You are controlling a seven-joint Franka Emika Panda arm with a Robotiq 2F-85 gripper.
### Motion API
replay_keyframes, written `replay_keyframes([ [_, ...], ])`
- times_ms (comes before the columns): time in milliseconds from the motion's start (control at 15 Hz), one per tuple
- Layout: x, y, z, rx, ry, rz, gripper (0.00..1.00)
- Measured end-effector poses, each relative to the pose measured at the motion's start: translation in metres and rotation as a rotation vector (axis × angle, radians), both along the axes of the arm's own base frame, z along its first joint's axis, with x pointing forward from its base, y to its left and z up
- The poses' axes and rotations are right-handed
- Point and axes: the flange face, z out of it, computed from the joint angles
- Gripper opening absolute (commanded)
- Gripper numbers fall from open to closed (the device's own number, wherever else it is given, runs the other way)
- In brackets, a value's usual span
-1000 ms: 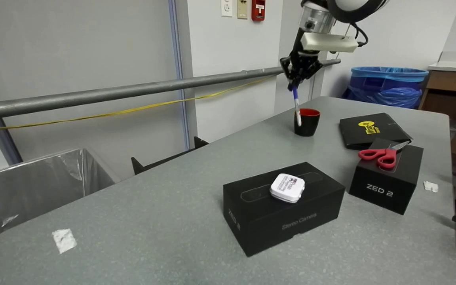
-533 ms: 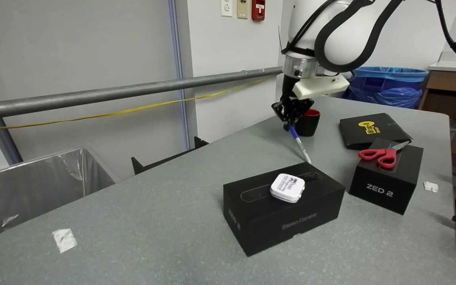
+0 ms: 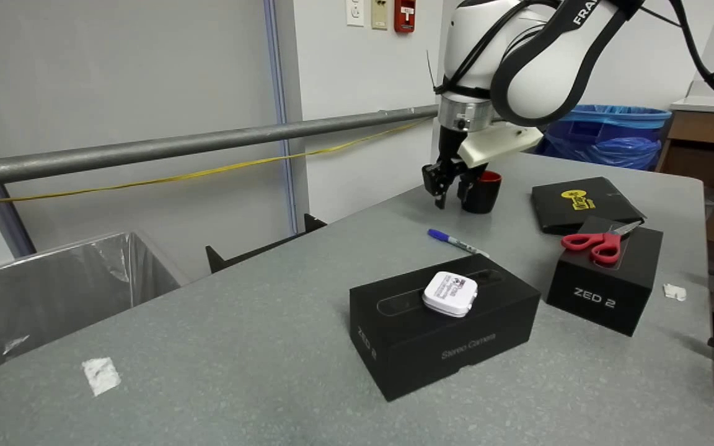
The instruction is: Remove the pen from the cup and put it on the table
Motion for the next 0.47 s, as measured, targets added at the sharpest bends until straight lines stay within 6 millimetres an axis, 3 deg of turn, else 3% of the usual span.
replay_keyframes([
  [67,0.0005,-0.001,0.0011,-0.005,-0.002,0.001,0.97],
  [133,0.0012,-0.0019,0.0021,-0.008,-0.004,0.001,1.0],
  [267,0.0031,-0.004,0.0043,-0.011,-0.01,-0.002,0.95],
  [333,0.004,-0.0049,0.0054,-0.012,-0.012,-0.003,1.0],
  [467,0.0048,-0.0058,0.0063,-0.013,-0.015,-0.005,1.0],
])
